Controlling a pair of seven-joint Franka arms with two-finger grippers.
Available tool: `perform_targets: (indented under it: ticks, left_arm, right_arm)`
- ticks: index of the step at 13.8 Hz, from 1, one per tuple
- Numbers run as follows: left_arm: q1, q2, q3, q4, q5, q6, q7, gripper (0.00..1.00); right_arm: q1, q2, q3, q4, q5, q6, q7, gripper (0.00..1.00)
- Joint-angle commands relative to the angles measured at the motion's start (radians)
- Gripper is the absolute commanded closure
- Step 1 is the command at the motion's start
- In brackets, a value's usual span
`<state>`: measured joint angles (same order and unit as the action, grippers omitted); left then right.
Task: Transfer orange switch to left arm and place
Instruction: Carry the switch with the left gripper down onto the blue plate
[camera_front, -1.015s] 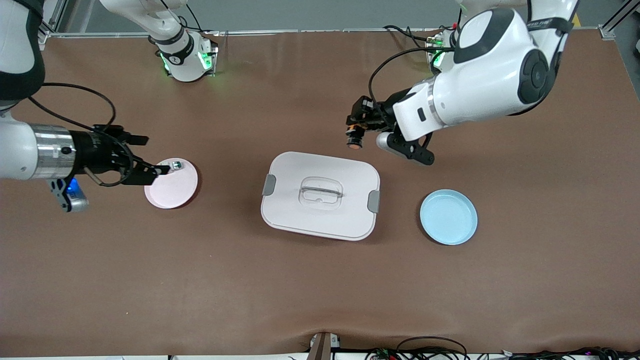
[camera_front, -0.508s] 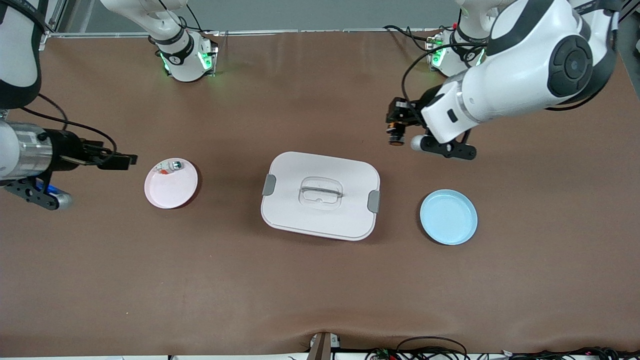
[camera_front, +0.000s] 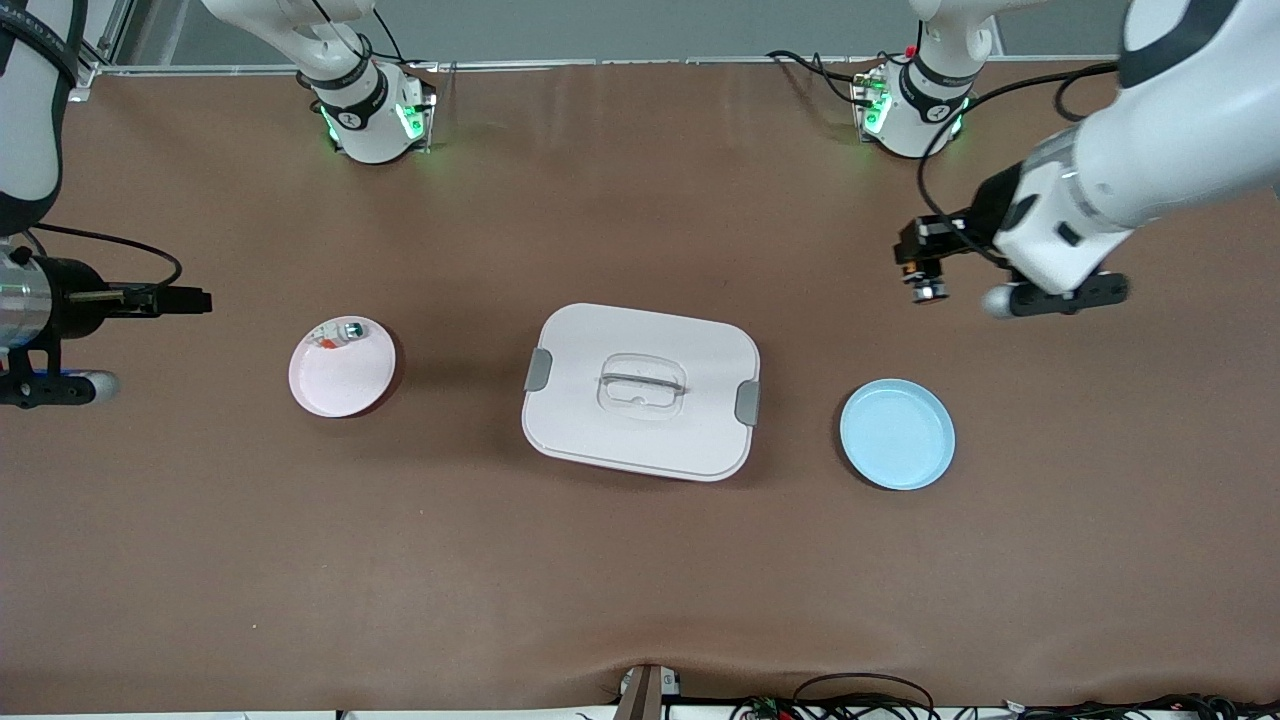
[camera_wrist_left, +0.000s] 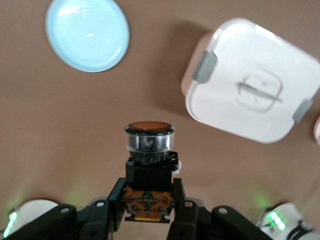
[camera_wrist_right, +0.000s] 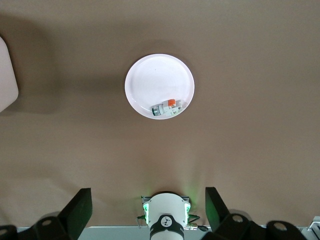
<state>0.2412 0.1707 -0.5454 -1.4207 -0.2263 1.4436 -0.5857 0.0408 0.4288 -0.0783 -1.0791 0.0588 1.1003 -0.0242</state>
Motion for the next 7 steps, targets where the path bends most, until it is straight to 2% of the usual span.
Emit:
perform_targets:
  ticks: [1,4,7]
  left_arm:
    - [0.029,-0.016,-0.004,-0.004,0.019,-0.011,-0.174,1.0]
    - [0.062,-0.016,-0.005,-0.004,0.071,0.008,-0.446,1.0]
    - [0.062,-0.01,-0.005,-0.01,0.186,0.052,-0.682,1.0]
  right_arm:
    - [-0.015,0.027,0.005,0.031,-0.028,0.009,-0.074,0.0]
    - [-0.021,0.027,0.003,0.03,-0.028,0.024,-0.075,0.0]
    - [-0.045,0.025,0.005,0.028,-0.028,0.021,-0.075,0.0]
